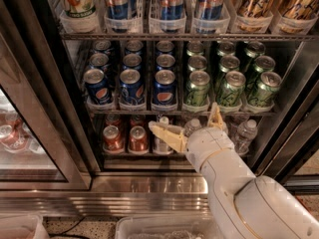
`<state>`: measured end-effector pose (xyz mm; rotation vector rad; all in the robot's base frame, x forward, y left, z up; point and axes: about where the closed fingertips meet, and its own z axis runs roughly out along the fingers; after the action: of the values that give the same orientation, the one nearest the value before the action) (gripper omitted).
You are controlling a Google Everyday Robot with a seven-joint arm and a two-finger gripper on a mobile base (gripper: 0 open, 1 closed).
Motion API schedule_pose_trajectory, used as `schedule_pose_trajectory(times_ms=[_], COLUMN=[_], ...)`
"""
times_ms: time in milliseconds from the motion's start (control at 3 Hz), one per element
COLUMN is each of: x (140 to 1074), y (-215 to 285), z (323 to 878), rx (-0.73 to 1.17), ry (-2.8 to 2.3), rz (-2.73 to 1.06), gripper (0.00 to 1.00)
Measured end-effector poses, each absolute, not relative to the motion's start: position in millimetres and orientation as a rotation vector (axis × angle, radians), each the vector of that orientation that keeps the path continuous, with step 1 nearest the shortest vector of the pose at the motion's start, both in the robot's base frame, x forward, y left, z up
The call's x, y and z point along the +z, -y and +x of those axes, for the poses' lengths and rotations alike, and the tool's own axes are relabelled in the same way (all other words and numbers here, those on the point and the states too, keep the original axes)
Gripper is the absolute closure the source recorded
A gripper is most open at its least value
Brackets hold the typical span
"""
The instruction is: Pick pepsi can from middle shelf of fridge
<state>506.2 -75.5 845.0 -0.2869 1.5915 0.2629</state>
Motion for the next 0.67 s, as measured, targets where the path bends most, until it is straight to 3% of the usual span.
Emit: schedule_pose_trajectory(times_ms=[333,667], x=[827.1,827.1], y=[48.7,48.7], z=[551.6,551.7], rx=[0.269,0.27], ry=[-1.566,-1.567], rz=[-0.322,-0.322], gripper=[0.0,0.0])
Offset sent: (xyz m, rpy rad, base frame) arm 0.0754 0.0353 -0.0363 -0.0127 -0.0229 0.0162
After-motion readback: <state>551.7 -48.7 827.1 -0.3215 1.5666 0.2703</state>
